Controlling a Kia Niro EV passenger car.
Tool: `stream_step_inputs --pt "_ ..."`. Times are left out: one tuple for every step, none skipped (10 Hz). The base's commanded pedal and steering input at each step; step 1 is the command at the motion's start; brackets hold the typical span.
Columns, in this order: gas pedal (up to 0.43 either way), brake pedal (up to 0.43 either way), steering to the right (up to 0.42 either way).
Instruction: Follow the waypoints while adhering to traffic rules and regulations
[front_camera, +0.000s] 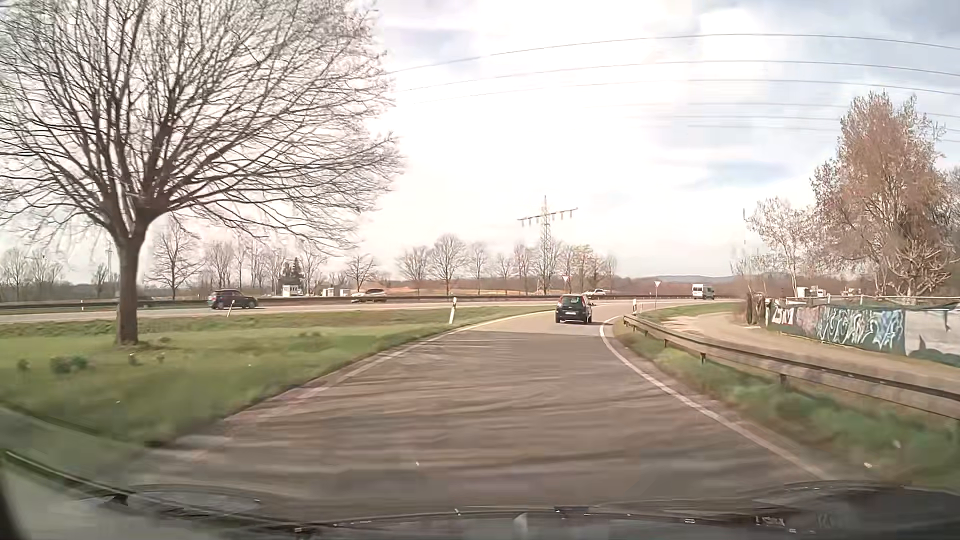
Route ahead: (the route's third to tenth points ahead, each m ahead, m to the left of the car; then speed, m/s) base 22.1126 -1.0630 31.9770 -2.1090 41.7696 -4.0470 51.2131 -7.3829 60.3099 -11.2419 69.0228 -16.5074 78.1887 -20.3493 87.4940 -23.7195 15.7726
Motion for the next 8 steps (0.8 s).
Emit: stream_step_inputs --pt "0.130 0.000 0.023" --pt "0.130 0.000 0.030" --pt "0.130 0.000 0.034" --pt "0.130 0.000 0.036" --pt "0.130 0.000 0.037" --pt "0.130 0.000 0.039" --pt "0.130 0.000 0.040" --pt "0.138 0.000 0.042"
